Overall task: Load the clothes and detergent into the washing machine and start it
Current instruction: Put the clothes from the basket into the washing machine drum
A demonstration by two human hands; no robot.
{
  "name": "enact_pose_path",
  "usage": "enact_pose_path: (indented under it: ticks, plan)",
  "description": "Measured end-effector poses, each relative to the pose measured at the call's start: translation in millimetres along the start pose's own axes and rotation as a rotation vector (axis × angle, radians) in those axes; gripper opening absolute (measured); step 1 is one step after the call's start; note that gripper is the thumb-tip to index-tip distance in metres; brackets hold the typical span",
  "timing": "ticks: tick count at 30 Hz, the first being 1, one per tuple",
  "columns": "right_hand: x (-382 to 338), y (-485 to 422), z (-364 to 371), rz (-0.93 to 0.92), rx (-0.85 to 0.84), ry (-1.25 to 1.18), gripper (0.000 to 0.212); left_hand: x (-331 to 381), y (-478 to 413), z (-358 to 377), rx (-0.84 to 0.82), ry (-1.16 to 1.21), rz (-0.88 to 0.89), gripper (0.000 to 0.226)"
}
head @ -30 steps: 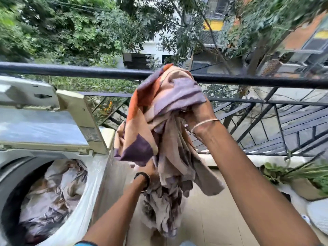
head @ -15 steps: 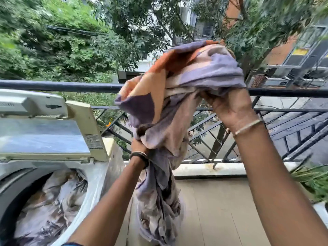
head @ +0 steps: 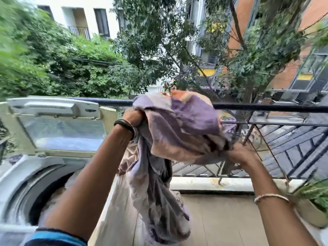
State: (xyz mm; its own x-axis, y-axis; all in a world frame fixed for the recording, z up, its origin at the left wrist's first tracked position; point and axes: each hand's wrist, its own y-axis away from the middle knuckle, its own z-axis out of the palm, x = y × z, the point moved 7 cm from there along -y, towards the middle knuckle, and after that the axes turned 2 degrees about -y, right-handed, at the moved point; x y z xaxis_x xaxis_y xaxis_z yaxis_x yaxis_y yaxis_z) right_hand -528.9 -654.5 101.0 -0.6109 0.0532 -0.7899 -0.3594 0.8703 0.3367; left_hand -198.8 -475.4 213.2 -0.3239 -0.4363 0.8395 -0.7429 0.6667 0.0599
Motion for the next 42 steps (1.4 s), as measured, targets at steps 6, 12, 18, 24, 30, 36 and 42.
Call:
enact_pose_path:
  ticks: [6,12,18,24,30,36,42]
  plan:
    - [-14,46,10,-0.243,-0.149,-0.047,0.062,7,50,-37,-0.026,0.054,0.02,0.018]
    - [-73,114,101,-0.609,-0.496,0.161,0.133,28,104,-54,-0.153,0.451,0.09,0.015]
    - [-72,122,180,-0.683,-0.301,-0.01,0.101,50,138,-100,-0.175,0.751,0.255,0.031]
    - [-134,163,199,-0.692,-0.011,-0.151,0.041,32,154,-173,-0.259,0.908,0.299,0.011]
    - [-234,211,233,-0.832,0.149,-0.244,0.044,27,162,-293,-0.115,1.025,0.493,0.033]
    - [-300,228,287,-0.685,0.018,-0.623,0.026,0,152,-383,-0.029,1.093,0.571,0.05]
    - [-326,237,338,-0.648,-0.006,-0.707,0.022,-63,122,-423,0.029,1.164,0.531,0.056]
